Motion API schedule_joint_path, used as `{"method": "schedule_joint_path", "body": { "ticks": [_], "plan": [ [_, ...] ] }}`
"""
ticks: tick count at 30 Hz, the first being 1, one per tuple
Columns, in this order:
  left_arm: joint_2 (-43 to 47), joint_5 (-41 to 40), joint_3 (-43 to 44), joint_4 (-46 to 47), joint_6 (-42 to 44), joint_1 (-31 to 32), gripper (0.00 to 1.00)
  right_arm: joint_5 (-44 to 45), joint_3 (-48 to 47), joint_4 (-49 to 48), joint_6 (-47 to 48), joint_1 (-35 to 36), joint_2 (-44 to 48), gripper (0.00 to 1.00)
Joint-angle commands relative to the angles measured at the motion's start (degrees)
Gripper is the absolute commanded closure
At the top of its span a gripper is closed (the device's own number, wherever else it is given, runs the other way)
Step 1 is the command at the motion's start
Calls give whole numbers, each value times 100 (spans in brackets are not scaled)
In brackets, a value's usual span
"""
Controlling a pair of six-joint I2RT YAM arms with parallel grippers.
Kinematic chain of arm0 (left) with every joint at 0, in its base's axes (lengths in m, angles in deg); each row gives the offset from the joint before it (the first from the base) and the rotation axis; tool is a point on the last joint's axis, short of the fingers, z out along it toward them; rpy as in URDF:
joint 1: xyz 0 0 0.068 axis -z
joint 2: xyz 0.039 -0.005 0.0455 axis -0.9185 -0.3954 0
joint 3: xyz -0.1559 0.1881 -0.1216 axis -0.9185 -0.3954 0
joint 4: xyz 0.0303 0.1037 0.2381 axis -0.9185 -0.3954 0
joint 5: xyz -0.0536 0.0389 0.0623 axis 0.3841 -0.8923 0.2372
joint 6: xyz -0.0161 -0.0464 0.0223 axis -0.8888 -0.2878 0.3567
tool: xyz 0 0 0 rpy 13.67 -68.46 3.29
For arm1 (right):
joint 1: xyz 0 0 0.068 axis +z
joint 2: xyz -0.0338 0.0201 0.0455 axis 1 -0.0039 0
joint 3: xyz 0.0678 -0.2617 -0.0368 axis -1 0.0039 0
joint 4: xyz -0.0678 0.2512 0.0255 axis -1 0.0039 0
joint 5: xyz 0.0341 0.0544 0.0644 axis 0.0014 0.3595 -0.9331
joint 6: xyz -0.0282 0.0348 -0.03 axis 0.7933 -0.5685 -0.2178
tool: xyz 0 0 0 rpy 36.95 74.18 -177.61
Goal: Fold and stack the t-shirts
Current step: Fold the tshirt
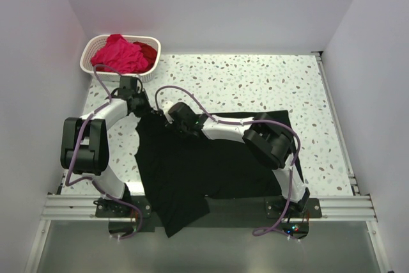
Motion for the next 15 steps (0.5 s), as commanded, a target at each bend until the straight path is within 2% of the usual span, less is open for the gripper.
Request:
{"method": "schedule_joint_path", "body": {
  "ticks": [1,5,15],
  "plan": [
    [89,-65,111,202,145,31,100,12,40,-127,-11,26,18,79],
    [194,-109,111,175,153,31,100,-23,40,-83,-12,18,158,100],
    [1186,-451,-266,-273,-74,128,100,-594,216,435,-55,26,1054,100]
  ]
}}
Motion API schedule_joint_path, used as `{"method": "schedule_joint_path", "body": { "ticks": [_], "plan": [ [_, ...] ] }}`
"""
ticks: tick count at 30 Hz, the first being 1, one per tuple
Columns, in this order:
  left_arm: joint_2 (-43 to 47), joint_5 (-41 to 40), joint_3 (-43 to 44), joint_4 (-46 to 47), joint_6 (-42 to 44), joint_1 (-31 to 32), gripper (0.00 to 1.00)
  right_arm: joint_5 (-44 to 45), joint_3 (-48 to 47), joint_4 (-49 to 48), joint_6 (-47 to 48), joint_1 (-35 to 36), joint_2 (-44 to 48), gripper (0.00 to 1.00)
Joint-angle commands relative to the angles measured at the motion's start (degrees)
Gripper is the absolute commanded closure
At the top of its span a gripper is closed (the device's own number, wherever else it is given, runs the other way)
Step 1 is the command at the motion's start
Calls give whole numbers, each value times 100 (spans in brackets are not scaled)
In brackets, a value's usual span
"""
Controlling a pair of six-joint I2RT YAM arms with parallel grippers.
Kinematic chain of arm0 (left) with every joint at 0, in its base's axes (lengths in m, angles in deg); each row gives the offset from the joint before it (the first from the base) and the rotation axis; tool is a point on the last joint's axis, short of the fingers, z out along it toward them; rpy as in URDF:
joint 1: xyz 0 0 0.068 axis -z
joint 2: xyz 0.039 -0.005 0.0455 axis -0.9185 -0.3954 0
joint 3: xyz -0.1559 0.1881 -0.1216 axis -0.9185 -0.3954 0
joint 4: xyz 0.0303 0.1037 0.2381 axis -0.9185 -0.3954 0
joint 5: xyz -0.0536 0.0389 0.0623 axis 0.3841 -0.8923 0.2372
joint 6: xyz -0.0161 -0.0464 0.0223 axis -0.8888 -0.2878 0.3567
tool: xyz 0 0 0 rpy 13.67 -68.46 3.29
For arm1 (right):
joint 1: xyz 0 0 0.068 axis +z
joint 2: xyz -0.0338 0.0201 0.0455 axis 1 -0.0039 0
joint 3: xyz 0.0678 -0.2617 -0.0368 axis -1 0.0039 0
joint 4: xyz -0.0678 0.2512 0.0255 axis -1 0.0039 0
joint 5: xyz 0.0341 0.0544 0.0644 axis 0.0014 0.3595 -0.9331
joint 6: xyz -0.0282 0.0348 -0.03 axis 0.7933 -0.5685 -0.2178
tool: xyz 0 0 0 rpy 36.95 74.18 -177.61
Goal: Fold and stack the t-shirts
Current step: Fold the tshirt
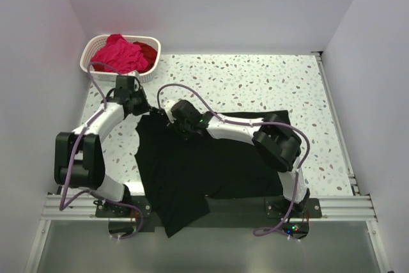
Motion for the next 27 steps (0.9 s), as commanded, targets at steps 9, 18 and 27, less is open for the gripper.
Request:
{"method": "schedule_joint_path", "body": {
  "ticks": [9,18,27],
  "plan": [
    [2138,-237,-1313,-623,-631,326,100,-1134,478,802,-247,18,1334,100],
    [3492,9,-2314,-1133,-1368,563,100,-1512,908,1277,-115,18,1738,100],
    [3792,106,-2799,-1589,-1756,722,100,-1715,1155,1259,87,26,1738,100]
  ]
}}
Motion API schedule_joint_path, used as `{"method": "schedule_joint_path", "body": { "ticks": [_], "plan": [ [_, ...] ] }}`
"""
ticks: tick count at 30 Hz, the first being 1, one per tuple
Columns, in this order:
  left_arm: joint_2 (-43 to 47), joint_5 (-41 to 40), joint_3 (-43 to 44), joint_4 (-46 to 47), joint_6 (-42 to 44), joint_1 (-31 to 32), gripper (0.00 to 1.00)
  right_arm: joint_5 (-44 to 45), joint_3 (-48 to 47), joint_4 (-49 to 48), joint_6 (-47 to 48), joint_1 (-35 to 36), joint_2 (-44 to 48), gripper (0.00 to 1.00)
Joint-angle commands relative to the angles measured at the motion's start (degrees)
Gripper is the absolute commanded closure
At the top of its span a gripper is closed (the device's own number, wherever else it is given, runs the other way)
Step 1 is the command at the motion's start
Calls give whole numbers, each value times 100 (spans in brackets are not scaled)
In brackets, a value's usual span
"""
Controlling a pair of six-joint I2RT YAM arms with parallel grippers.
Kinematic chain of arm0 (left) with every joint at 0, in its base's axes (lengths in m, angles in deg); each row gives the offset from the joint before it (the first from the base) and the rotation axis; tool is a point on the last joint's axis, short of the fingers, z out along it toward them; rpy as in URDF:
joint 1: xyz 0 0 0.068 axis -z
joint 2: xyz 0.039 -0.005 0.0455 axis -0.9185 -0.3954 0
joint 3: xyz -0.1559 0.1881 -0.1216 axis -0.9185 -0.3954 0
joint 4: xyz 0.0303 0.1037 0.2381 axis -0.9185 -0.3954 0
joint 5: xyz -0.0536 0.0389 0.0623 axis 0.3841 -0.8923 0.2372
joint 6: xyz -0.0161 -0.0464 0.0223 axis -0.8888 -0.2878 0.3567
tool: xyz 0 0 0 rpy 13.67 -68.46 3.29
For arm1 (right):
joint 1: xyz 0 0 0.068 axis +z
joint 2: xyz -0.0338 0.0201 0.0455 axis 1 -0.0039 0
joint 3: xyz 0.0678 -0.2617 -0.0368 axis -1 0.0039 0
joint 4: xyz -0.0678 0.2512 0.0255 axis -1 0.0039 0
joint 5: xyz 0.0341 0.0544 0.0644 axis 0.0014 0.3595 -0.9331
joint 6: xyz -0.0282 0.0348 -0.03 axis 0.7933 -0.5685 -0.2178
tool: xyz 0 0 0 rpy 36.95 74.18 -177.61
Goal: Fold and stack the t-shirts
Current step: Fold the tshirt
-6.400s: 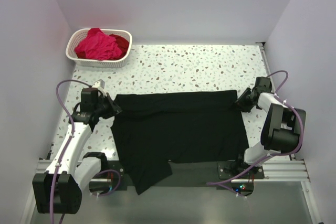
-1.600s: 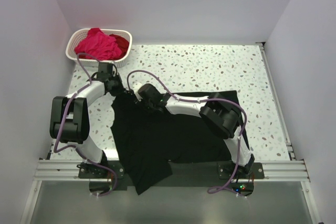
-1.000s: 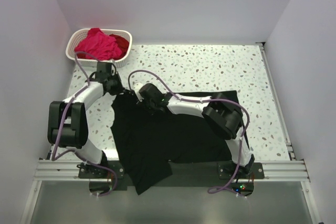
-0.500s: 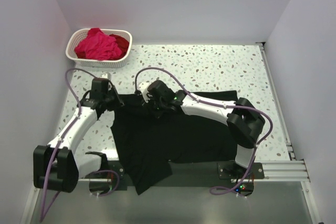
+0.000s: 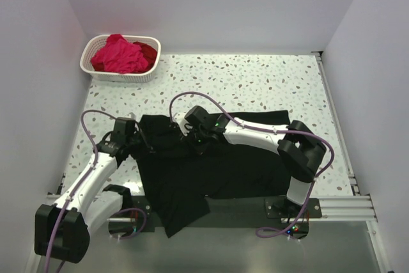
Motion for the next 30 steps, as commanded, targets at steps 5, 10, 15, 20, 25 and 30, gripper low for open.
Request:
{"method": "schedule_joint_path", "body": {
  "ticks": [5,10,15,20,25,30],
  "plan": [
    [311,-162,-137,-306,-458,46,100,-226,36,-138,168,26,94,100],
    [390,-110,-234,-341,-678,38,100,-218,-17,-253,133,26,-99,99],
    [671,-83,-269,-560,-863,46,100,-95,-52,-262,203,26,-213,100],
    [935,75,-374,-657,-1082,55,100,-59,-245,-69,335,18,-319,100],
    [1032,250,-620,-649,-1127,55,100,46,-386,212,537,18,-302,100],
    [989,558,-805,-455,-1250,99,100,195,-456,441,695,26,-205,100]
  ]
}}
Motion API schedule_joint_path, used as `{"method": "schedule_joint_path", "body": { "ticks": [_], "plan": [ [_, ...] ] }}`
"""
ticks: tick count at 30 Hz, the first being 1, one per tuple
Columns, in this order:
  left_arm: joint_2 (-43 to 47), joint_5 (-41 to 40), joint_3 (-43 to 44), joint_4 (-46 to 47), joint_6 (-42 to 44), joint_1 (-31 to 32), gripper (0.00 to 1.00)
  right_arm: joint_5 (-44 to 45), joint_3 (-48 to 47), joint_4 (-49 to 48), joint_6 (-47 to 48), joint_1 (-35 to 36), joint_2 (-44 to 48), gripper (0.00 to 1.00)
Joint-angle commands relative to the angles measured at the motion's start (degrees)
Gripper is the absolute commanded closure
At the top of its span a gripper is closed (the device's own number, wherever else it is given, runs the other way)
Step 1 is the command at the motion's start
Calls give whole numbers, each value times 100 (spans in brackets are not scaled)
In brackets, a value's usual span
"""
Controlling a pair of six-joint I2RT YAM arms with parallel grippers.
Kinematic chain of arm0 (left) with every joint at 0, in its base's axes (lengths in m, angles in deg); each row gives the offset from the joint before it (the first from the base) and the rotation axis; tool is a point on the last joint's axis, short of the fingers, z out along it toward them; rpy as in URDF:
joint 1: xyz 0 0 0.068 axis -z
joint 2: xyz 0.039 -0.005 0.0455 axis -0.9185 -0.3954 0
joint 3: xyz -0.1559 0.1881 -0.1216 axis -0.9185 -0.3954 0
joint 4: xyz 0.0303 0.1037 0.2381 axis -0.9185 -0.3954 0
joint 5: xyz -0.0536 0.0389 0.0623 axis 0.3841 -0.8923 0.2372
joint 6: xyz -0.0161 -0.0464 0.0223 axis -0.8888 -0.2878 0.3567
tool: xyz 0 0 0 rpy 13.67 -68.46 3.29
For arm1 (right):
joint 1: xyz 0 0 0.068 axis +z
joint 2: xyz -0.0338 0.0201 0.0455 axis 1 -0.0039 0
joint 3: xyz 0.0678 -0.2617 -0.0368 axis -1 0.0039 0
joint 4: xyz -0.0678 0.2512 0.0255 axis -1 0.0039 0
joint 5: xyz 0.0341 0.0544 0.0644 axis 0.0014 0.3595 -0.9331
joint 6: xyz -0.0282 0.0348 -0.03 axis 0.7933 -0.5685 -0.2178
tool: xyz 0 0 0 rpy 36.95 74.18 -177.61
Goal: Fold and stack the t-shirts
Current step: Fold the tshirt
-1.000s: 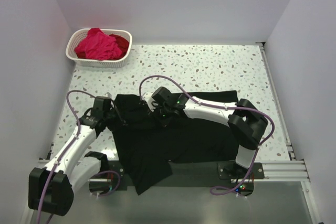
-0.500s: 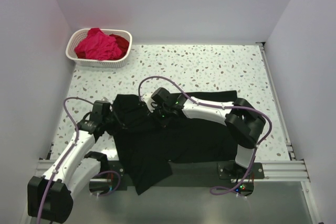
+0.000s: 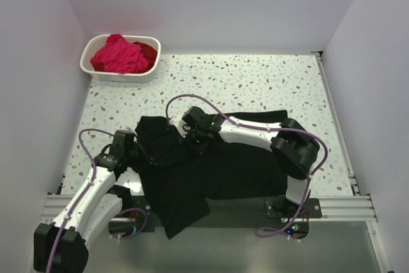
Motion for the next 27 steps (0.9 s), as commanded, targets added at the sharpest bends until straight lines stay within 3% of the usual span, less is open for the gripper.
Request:
{"method": "schedule_joint_path", "body": {
  "ticks": [1,20,25,27],
  "plan": [
    [3,281,-27,63,-155,44,100,189,-242,277,284,18,158,100],
    [56,703,-246,159,-427,378,100,295,-497,603,654,26,-70,97],
    [-68,712,-247,274,-383,466,97,189,-550,638,680,18,-88,91],
    [-15,694,-229,274,-409,484,93,154,-550,673,681,18,-53,82]
  ]
}}
